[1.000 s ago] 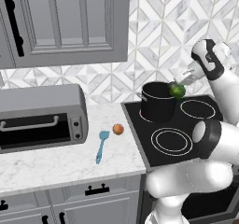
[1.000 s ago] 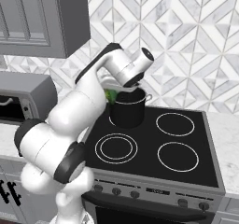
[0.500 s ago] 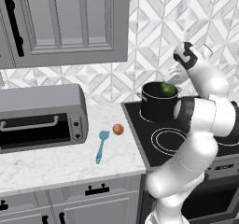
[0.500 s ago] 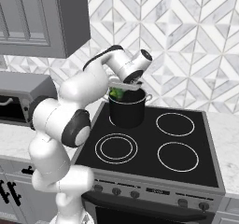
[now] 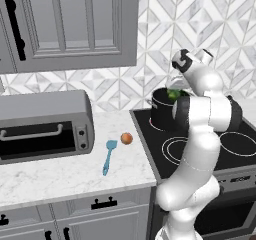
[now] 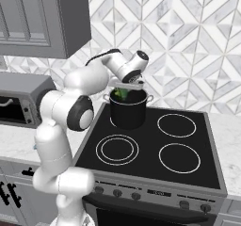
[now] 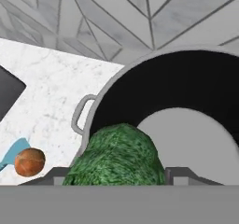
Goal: Put the broccoli and onion in the pot. Retrieve the spatula and lightly stir the vegetables in the pot.
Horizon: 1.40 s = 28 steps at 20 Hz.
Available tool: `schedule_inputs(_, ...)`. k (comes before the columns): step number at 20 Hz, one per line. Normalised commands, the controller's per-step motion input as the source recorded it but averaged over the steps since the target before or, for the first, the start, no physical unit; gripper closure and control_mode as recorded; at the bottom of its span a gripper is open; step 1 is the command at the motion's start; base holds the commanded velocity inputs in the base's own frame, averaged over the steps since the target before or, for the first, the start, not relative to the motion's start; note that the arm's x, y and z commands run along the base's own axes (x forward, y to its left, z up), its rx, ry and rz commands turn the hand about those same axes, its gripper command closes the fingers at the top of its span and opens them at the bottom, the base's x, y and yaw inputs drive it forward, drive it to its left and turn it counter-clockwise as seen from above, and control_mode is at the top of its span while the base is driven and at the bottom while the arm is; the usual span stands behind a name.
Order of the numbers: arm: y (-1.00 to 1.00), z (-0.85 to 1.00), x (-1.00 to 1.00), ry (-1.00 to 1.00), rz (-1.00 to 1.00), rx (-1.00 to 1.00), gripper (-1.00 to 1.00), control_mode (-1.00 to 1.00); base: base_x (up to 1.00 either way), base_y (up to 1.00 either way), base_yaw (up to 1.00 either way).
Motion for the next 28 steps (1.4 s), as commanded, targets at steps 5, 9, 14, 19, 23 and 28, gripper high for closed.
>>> schedule_inputs(5,-0.17,-0.40,0.53,0.00,-0.09,-0.09,1.00,-1.00,0.00,0.00,0.00)
schedule_inputs(9,-0.34,-0.42,0.46,0.00,-0.09,-0.08,1.00,-1.00,0.00,0.00,0.00)
schedule_inputs(14,-0.24,-0.38,0.37,0.00,-0.08,-0.07,1.00,-1.00,0.00,0.00,0.00)
schedule_inputs(19,-0.11,-0.28,0.37,0.00,-0.05,-0.04,1.00,-1.00,0.00,0.00,0.00)
schedule_inputs(23,-0.01,-0.25,0.04,0.00,-0.01,-0.05,-1.00,-1.00,0.00,0.00,0.00)
schedule_inputs(28,0.00,-0.02,-0.38,-0.03,0.00,-0.01,-1.00,-1.00,0.00,0.00,0.00)
